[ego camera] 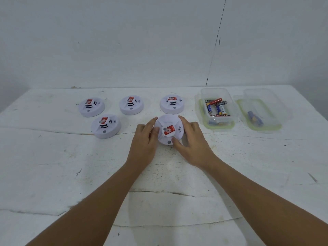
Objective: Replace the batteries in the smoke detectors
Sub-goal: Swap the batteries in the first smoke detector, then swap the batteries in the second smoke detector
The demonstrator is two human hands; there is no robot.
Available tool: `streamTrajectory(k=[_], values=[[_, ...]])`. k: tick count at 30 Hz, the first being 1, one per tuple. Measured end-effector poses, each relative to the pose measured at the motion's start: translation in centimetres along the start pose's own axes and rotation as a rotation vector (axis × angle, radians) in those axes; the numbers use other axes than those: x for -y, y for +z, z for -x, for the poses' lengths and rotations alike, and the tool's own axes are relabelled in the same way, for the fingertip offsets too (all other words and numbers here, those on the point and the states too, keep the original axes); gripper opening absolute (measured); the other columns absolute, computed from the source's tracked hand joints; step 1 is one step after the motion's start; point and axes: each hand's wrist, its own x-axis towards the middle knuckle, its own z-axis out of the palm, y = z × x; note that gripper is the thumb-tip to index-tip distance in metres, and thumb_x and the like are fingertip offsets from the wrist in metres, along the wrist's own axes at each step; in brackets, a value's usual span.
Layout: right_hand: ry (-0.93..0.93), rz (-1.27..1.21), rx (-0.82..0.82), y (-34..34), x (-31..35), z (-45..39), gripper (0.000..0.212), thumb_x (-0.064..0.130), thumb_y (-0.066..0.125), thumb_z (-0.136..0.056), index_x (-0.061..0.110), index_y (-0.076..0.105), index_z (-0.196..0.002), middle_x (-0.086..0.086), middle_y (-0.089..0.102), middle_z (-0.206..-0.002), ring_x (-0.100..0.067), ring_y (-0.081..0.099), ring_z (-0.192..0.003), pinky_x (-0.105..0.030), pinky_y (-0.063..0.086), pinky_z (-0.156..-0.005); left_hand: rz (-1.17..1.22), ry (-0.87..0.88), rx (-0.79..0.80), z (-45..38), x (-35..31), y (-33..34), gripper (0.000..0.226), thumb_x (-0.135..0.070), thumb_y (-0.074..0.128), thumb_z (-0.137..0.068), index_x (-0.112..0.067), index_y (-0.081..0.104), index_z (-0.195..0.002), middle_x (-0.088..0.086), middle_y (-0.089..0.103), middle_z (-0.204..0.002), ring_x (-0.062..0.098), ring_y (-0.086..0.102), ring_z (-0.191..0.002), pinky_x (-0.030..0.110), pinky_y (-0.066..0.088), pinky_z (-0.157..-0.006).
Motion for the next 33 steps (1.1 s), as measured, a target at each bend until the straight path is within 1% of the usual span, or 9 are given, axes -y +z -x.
streamTrajectory(k=[2,5,9,12,15,20,24,29,33], values=[[0.018,-0.017,0.009,0.0,0.1,-0.1,0.067,0.052,0.056,-0.091,0.048,0.029,-0.152,0.004,0.048,-0.119,-0.009,0.042,-0.117,-0.031,0.047,-0.094,0.014,-0.018,-0.018,-0.2,0.2,-0.2,0.04,-0.037,0.044,-0.11,-0.032,0.054,-0.148,0.0,0.064,-0.109,-0.006,0.052,-0.101,0.002,0.037,-0.08],[0.026,0.011,0.043,0.3,0.4,-0.9,0.06,0.058,0.05,-0.088,0.045,0.039,-0.146,0.005,0.055,-0.111,-0.014,0.044,-0.108,-0.04,0.048,-0.094,0.086,-0.072,-0.046,-0.5,0.1,-0.9,0.032,-0.035,0.054,-0.107,-0.028,0.065,-0.136,-0.003,0.069,-0.097,0.007,0.061,-0.091,0.012,0.043,-0.078],[0.118,0.146,0.077,1.6,1.5,-2.9,0.052,0.071,0.048,-0.084,0.041,0.05,-0.127,0.006,0.058,-0.104,-0.021,0.049,-0.104,-0.046,0.046,-0.092,0.137,-0.179,-0.08,-1.5,0.4,-2.7,0.023,-0.031,0.06,-0.104,-0.028,0.068,-0.125,-0.01,0.072,-0.098,-0.003,0.063,-0.08,0.015,0.047,-0.067],[0.179,0.199,0.062,2.8,2.6,-4.5,0.049,0.067,0.057,-0.09,0.037,0.054,-0.128,0.002,0.055,-0.107,-0.025,0.049,-0.107,-0.045,0.044,-0.095,0.091,-0.227,-0.053,-3.0,0.7,-4.1,0.028,-0.028,0.061,-0.103,-0.025,0.065,-0.13,-0.005,0.072,-0.109,0.001,0.064,-0.09,0.007,0.042,-0.067],[0.231,0.227,0.073,3.6,3.2,-5.8,0.048,0.069,0.056,-0.092,0.033,0.056,-0.124,0.0,0.051,-0.112,-0.025,0.046,-0.109,-0.044,0.041,-0.1,0.039,-0.251,-0.036,-4.1,1.2,-4.8,0.027,-0.025,0.062,-0.103,-0.023,0.068,-0.129,-0.005,0.071,-0.113,0.012,0.065,-0.101,0.013,0.044,-0.076],[0.238,0.271,0.043,4.4,2.6,-6.2,0.046,0.07,0.053,-0.093,0.027,0.057,-0.109,0.0,0.048,-0.105,-0.024,0.045,-0.104,-0.041,0.04,-0.094,-0.014,-0.231,-0.001,-4.8,2.1,-4.8,0.023,-0.025,0.063,-0.101,-0.026,0.077,-0.119,-0.008,0.074,-0.117,0.008,0.068,-0.102,0.011,0.044,-0.082],[0.217,0.277,-0.009,4.8,2.7,-5.9,0.046,0.071,0.054,-0.091,0.029,0.057,-0.11,0.002,0.046,-0.102,-0.023,0.045,-0.104,-0.037,0.039,-0.089,-0.102,-0.179,0.028,-5.2,1.9,-5.0,0.025,-0.025,0.062,-0.103,-0.023,0.076,-0.123,-0.006,0.071,-0.122,0.008,0.063,-0.101,0.014,0.041,-0.086],[0.205,0.163,-0.121,4.5,3.3,-5.3,0.067,0.059,0.066,-0.091,0.028,0.044,-0.147,-0.003,0.041,-0.124,-0.027,0.04,-0.12,-0.039,0.035,-0.1,-0.21,-0.096,0.016,-4.9,1.7,-5.3,0.026,-0.023,0.059,-0.103,-0.022,0.071,-0.127,0.001,0.061,-0.123,0.011,0.062,-0.089,0.023,0.043,-0.086],[0.045,0.128,-0.165,4.7,4.9,-5.2,0.047,0.044,0.068,-0.095,0.022,0.055,-0.134,-0.003,0.046,-0.124,-0.023,0.042,-0.114,-0.037,0.037,-0.099,-0.314,0.018,-0.127,-4.5,2.4,-7.7,0.029,-0.022,0.064,-0.099,-0.017,0.068,-0.128,0.007,0.058,-0.118,0.024,0.059,-0.099,0.039,0.051,-0.088]])
